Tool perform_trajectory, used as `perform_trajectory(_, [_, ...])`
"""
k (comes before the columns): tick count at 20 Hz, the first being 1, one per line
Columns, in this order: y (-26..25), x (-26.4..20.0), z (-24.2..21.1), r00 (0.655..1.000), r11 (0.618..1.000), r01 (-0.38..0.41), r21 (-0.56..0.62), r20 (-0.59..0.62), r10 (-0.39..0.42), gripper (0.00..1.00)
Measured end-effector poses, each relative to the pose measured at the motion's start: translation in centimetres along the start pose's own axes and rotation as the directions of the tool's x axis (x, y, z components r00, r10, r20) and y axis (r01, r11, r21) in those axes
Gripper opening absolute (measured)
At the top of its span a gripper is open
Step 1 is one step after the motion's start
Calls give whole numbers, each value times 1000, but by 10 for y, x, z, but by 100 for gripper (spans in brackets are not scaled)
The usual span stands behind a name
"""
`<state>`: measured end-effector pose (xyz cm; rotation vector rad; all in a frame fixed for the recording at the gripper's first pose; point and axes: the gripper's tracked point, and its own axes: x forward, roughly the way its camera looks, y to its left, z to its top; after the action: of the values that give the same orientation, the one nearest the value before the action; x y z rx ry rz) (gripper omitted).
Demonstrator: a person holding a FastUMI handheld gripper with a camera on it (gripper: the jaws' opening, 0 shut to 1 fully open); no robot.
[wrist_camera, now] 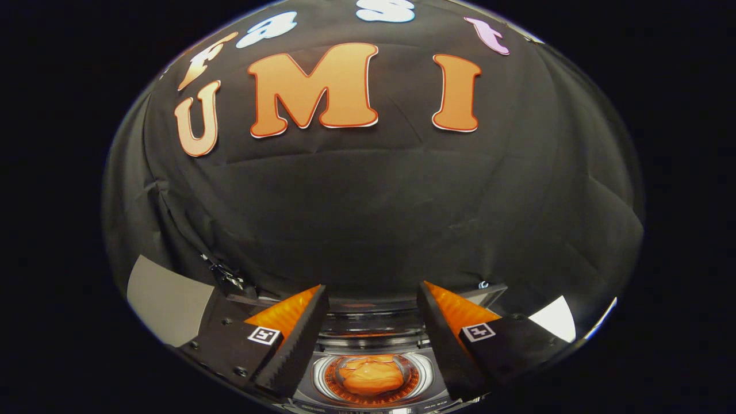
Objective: Put the clothes into the washing machine and then close the washing machine lid.
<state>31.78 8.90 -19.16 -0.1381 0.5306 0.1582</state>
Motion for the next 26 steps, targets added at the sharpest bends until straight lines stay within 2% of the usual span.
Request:
perform_trajectory(5, [-1,34,8,1000,1000,11,8,1,-11,99])
perform_trajectory(11, [2,56,-5,999,998,0,65,-32,2,99])
perform_trajectory(21, [1,58,-18,999,999,35,14,-42,-35,99])
perform_trajectory(26, [-2,40,-26,998,998,56,7,-14,-56,99])
